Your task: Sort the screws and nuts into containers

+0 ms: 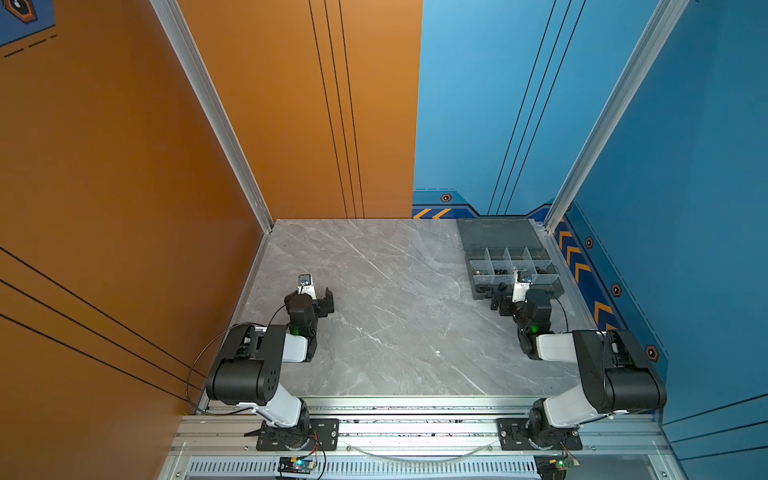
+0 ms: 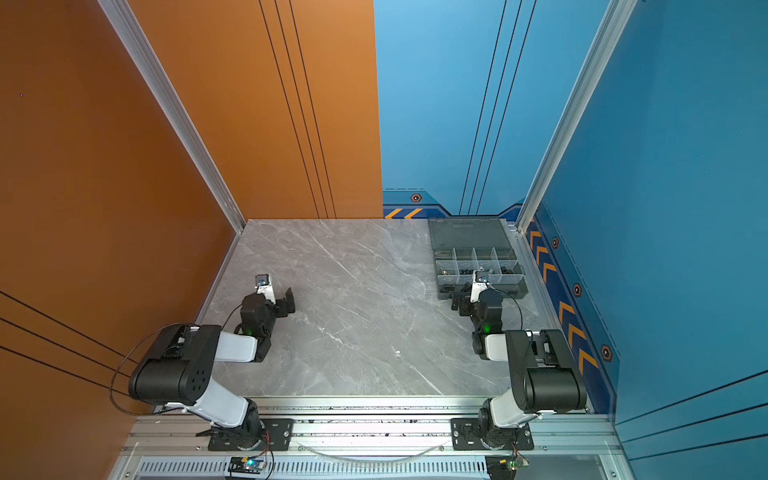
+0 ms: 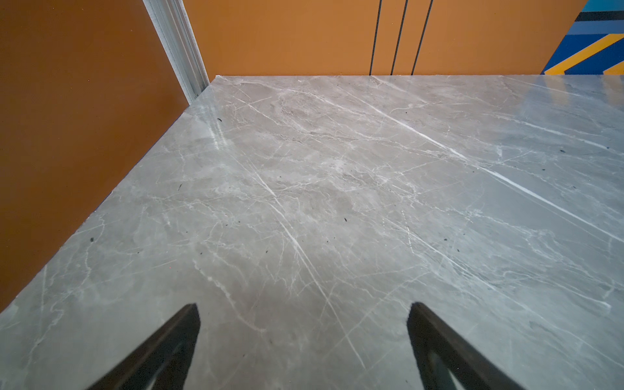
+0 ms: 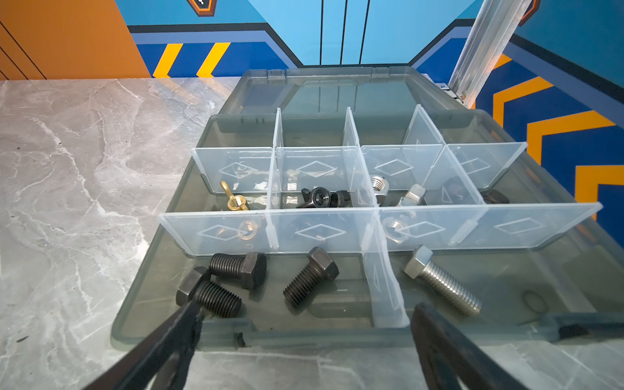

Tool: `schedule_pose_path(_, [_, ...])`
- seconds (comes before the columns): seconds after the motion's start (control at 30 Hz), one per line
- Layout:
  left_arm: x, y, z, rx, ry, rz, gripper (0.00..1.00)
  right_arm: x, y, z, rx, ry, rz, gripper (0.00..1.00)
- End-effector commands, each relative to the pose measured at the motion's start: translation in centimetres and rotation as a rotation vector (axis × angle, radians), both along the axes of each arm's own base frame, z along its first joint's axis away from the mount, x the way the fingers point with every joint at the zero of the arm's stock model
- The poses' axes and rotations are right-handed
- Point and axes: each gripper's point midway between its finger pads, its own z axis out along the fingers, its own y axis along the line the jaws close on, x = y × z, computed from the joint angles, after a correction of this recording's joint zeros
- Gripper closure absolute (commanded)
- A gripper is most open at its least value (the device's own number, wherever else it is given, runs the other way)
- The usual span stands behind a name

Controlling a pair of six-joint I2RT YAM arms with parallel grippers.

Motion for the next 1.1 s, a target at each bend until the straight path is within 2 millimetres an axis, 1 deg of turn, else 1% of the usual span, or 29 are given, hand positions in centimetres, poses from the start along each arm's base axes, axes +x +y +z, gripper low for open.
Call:
schedule_pose_path(0.0, [0.48,0.17,1.05,0.008,-0.024,0.012,0.02,0.51,-0.23,0.67,0.003,-0.025,-0.017,0.0])
schedule_pose_path(0.57, [0.89,-0.67,0.89,0.031,0.0,-0.022,0.02,0.56,-0.36,0.61,0.013,-0.021,-0.018,0.0])
schedule_pose_path(1.07, [0.88,-0.67,0.85,0.031,0.002,-0.021,0.02,0.52,-0.4,0.62,0.012,-0.021,-0.02,0.0])
